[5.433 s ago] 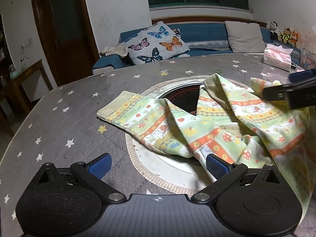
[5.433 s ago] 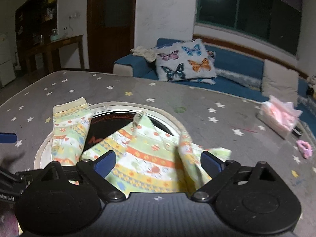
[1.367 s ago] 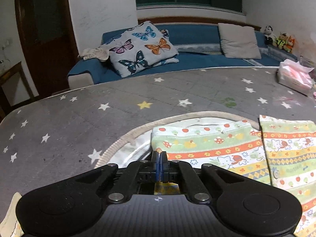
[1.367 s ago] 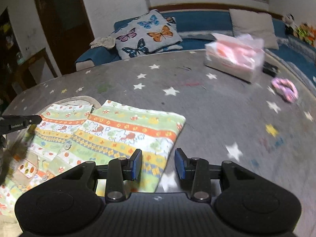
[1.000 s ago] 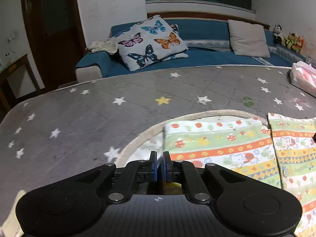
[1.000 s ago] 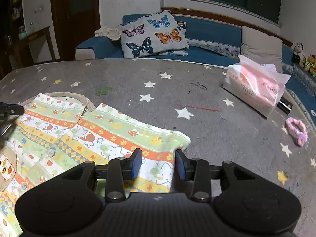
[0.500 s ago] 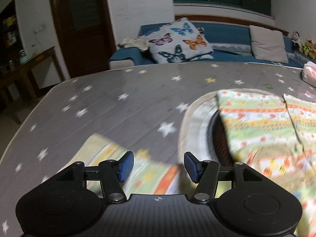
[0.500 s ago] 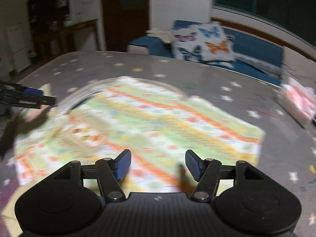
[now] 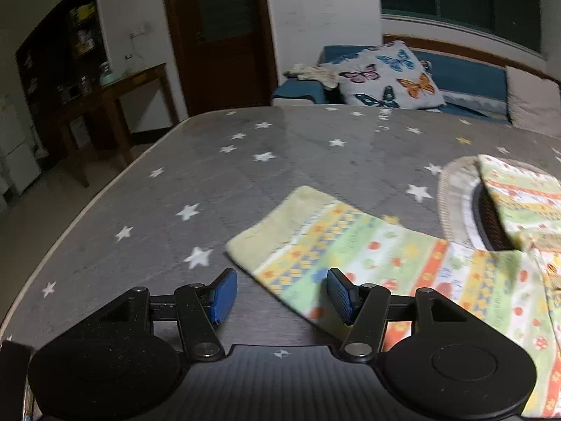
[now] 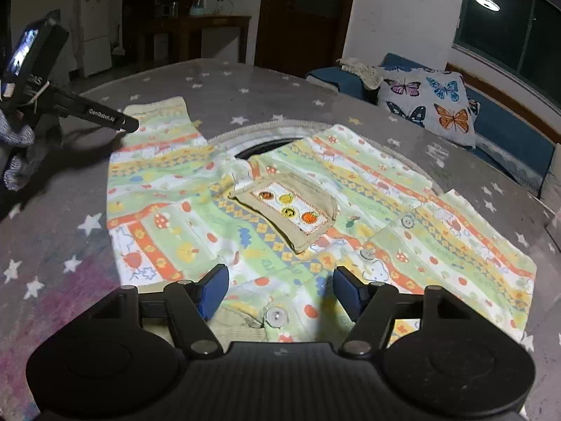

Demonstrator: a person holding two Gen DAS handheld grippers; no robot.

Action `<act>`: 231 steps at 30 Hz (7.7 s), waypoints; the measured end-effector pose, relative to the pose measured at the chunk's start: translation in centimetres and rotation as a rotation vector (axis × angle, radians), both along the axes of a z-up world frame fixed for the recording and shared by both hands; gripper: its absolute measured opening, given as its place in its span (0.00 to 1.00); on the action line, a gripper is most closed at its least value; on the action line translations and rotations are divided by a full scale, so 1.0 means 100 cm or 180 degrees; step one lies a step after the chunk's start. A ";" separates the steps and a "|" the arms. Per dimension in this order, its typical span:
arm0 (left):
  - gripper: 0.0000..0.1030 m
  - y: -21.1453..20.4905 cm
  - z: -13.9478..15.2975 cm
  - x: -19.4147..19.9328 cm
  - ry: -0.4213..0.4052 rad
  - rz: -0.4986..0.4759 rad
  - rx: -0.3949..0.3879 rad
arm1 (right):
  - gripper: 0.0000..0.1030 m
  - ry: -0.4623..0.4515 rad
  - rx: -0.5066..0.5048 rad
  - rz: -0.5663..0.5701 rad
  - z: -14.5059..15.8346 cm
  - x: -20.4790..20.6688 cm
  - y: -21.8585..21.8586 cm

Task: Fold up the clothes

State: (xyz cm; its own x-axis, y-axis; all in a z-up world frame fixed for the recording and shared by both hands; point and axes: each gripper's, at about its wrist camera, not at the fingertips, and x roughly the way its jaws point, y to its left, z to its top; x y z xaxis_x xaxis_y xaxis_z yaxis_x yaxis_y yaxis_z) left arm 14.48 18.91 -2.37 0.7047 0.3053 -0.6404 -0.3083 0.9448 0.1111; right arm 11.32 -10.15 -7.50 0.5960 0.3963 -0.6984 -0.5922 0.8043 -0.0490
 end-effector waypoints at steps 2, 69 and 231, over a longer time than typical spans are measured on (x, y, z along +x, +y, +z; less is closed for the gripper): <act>0.58 0.007 0.000 -0.001 -0.0019 0.0062 -0.0098 | 0.66 -0.0027 -0.0017 0.0020 0.000 -0.006 0.002; 0.31 -0.284 0.016 -0.082 -0.0241 -0.2682 -0.0171 | 0.67 -0.0356 0.0556 -0.2430 0.016 -0.136 -0.267; 0.65 -0.159 0.010 -0.039 -0.0256 -0.1951 0.0323 | 0.44 0.0124 0.0173 -0.0485 0.011 -0.047 -0.089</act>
State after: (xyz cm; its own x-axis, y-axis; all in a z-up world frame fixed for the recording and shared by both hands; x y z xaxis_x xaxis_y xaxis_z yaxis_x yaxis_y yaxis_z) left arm 10.59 2.98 -1.39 0.8158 -0.1132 -0.5672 0.2752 0.9385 0.2085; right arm 6.58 -19.04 -6.44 0.6249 0.3414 -0.7022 -0.4639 0.8857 0.0178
